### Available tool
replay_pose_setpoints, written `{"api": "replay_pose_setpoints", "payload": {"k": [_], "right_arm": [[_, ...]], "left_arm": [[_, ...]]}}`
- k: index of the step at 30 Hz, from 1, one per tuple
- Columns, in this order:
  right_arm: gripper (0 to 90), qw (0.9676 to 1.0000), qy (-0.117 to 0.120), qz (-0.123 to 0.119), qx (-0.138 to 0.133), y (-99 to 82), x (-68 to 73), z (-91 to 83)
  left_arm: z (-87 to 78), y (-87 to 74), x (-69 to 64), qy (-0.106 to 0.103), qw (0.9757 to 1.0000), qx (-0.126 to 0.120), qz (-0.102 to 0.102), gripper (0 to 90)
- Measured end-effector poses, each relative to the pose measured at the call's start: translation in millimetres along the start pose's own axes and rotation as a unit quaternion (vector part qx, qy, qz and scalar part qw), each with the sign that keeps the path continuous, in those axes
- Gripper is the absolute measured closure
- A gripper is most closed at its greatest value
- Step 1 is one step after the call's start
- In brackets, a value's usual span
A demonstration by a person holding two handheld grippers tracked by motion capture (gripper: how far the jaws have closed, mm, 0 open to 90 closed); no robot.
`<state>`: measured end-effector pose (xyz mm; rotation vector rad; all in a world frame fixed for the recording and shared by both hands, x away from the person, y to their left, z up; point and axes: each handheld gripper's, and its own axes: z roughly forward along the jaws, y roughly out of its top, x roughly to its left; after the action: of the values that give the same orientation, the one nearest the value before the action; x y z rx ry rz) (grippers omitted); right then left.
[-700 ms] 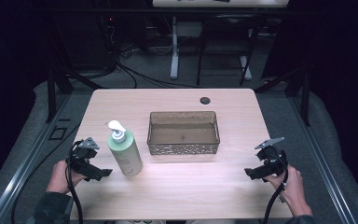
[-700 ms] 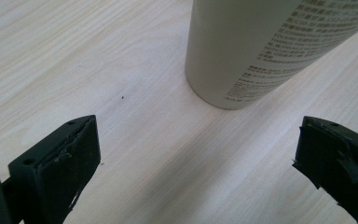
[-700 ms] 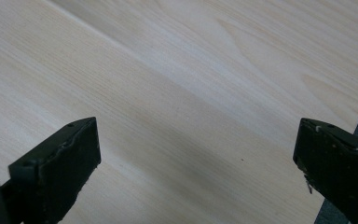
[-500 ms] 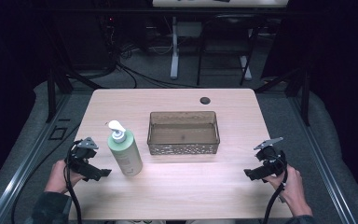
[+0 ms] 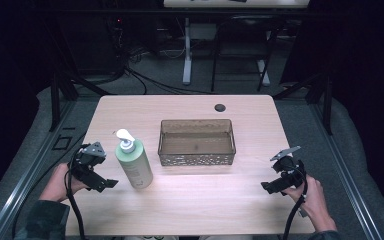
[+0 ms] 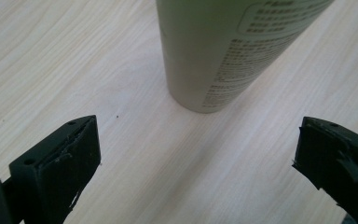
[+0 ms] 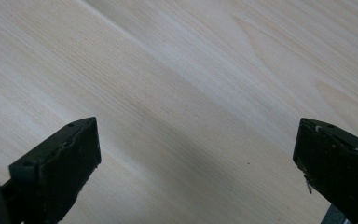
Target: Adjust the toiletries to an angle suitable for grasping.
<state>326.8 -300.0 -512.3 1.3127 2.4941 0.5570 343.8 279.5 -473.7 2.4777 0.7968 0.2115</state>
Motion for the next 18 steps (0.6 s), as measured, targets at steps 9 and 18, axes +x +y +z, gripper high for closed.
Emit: {"api": "replay_pose_setpoints", "payload": {"k": [9, 18], "right_arm": [[0.3, 1.0000, 0.005, 0.001, 0.004, -0.9, -2.3, 2.4], [0.5, 0.9999, 0.013, -0.005, 0.008, -1.0, -1.5, 4.1]], "left_arm": [[-15.9, 12.7, 5.5, 0.001, 0.9990, 0.018, 0.041, 0.0], [-44.5, 36.9, 6.5, 0.010, 0.9965, 0.021, 0.080, 0.0]]}}
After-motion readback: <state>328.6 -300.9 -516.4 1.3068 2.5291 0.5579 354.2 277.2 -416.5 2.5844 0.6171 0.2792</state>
